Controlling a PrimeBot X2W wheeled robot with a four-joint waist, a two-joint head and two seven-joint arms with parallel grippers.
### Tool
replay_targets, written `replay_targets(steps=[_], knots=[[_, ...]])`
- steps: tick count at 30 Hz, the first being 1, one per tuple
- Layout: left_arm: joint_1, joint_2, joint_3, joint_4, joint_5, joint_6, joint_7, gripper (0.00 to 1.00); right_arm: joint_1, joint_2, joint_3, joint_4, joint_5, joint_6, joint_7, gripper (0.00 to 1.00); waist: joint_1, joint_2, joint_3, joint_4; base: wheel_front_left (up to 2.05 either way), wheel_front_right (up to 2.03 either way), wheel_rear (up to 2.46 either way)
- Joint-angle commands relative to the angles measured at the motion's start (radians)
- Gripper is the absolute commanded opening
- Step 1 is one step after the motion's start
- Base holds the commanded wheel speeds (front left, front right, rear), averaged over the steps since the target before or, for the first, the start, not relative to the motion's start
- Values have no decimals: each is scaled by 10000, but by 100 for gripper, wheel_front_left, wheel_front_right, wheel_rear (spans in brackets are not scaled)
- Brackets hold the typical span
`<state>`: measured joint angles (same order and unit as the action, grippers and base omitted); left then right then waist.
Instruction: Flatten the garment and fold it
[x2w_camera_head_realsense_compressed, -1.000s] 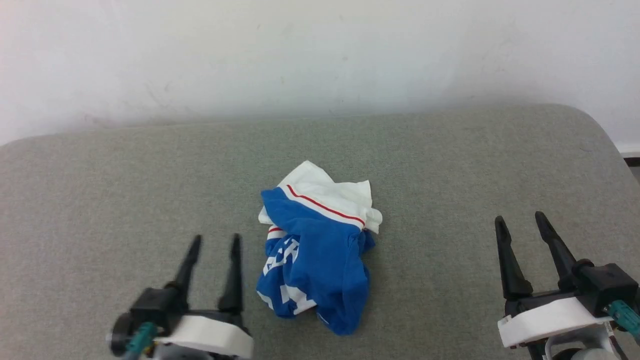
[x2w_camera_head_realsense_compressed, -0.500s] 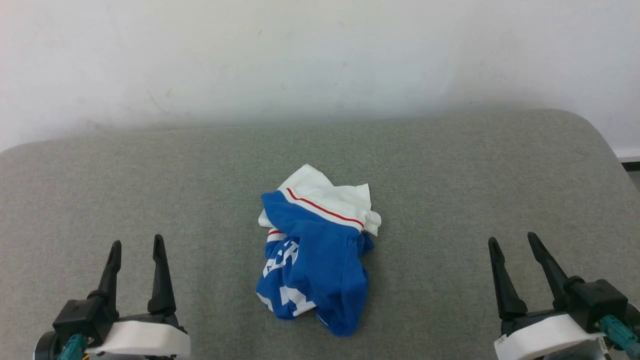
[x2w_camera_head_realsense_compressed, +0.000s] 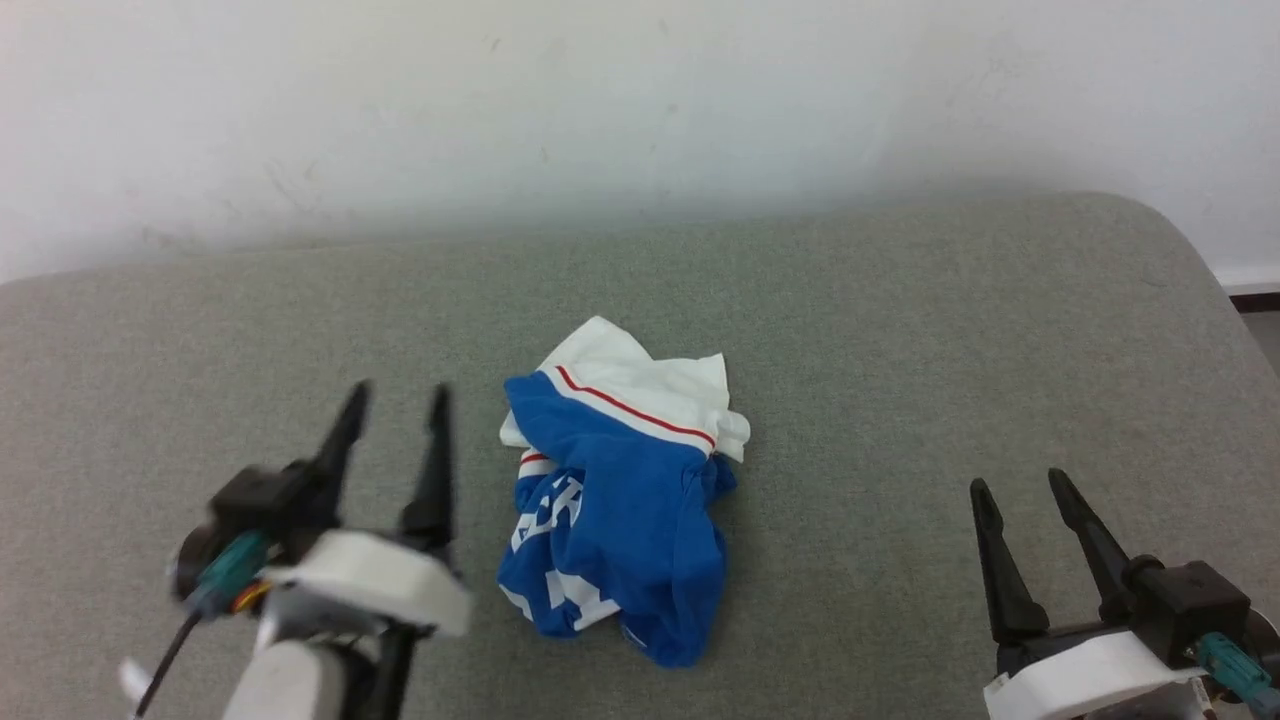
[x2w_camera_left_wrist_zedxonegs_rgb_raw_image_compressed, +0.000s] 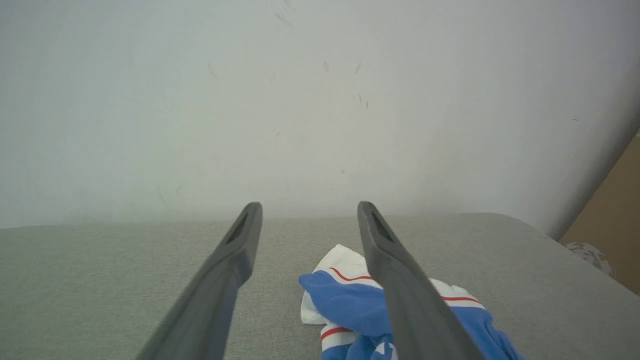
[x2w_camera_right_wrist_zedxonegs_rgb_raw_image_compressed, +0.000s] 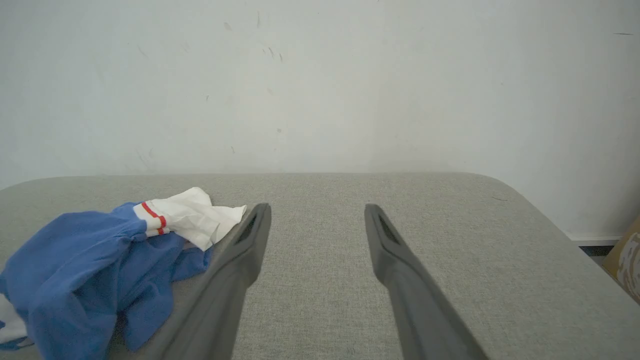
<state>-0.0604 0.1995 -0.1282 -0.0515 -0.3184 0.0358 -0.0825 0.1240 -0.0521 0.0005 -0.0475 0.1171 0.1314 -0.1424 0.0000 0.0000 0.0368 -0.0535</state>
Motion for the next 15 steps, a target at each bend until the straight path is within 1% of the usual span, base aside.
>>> replay_targets(steps=[1, 5, 8, 12, 15], knots=[[-404, -135, -323, -66, 5, -173, 298, 100, -133, 18, 12, -15, 73, -7, -5, 100, 0, 0, 66, -39, 0, 0, 0], [-1288, -491, -1458, 53, 33, -743, 1257, 100, -231, 18, 63, 42, 83, -7, -31, 100, 0, 0, 153, -136, 0, 0, 0], [-1805, -730, -2403, 394, 31, -1150, 1993, 100, -307, 18, 101, 89, 96, -7, -55, 100, 0, 0, 229, -228, 0, 0, 0], [-2261, -845, -3369, 1115, -59, -1424, 2943, 100, -406, 18, 168, 162, 131, -7, -90, 100, 0, 0, 325, -398, 0, 0, 0], [-2436, -733, -3839, 1638, -49, -1504, 3632, 100, -421, 18, 164, 227, 162, -7, -141, 100, 0, 0, 359, -491, 0, 0, 0]])
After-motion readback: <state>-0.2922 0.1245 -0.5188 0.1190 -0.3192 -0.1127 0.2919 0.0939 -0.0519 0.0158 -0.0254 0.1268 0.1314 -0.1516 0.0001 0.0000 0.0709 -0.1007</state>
